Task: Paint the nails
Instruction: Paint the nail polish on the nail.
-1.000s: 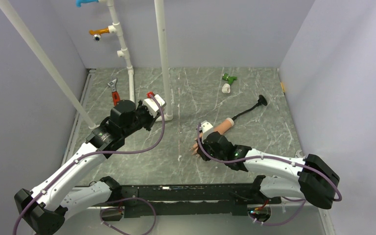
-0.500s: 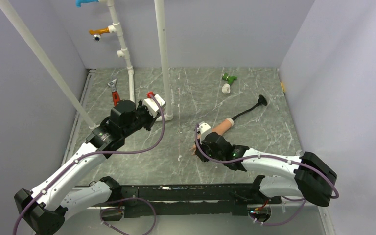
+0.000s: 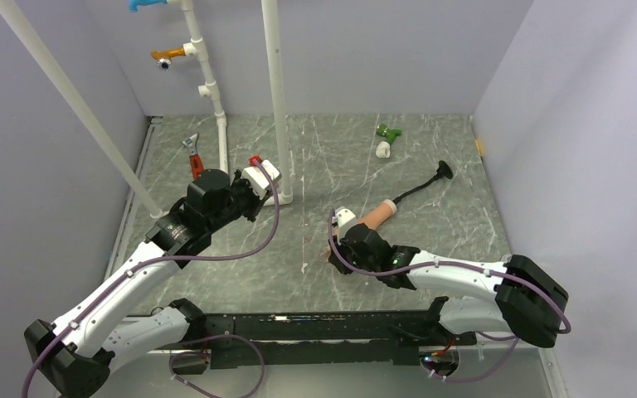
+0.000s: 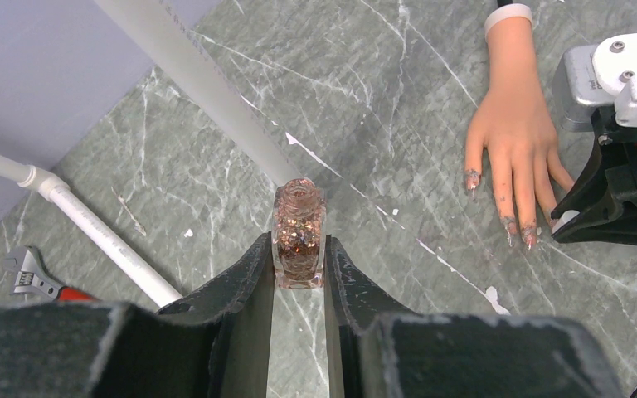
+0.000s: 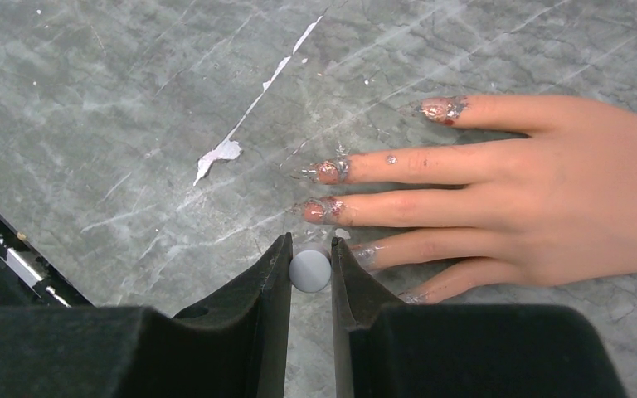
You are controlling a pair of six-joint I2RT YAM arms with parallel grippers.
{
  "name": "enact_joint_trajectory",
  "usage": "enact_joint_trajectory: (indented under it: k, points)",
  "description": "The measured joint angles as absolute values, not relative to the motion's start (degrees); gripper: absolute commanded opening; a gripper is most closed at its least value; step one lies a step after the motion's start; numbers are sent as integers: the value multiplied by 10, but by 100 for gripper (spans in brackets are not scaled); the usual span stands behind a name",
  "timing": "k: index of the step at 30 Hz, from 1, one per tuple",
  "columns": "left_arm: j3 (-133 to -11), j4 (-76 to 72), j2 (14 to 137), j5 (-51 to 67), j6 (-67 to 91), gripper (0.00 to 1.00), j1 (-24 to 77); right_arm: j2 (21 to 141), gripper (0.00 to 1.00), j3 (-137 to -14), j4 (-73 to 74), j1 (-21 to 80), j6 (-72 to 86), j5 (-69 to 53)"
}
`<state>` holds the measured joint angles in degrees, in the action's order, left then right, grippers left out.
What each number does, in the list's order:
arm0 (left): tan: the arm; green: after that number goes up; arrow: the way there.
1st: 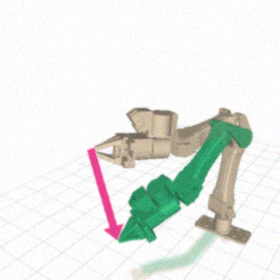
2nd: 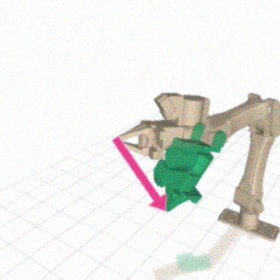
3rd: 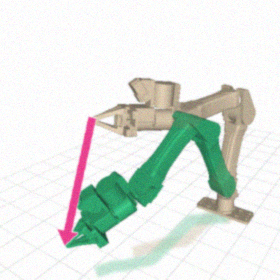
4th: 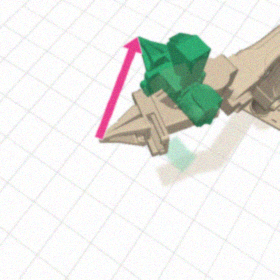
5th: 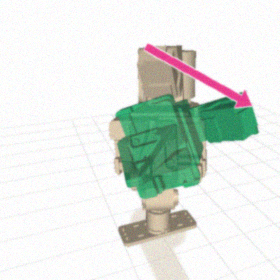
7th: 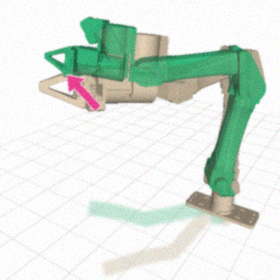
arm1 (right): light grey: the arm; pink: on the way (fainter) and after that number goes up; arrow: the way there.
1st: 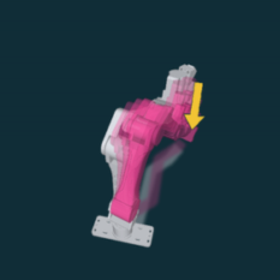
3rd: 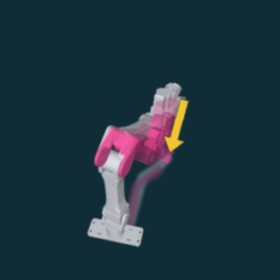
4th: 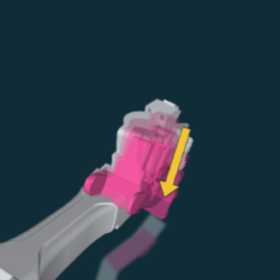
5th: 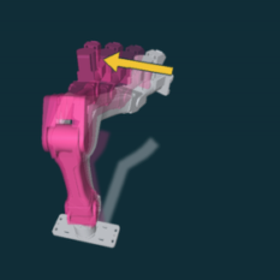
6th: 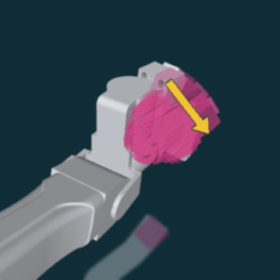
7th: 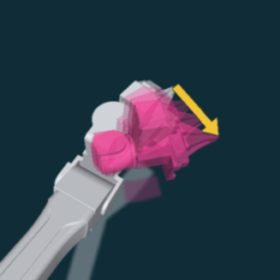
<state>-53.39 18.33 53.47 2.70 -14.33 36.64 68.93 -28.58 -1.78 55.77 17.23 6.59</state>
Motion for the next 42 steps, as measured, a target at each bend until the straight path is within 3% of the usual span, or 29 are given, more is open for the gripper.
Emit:
enact_joint_trajectory:
  k: [42]
  points:
    - [-534,183,535,27,-143,0,366,671,0,-285,-36,565,178,41]
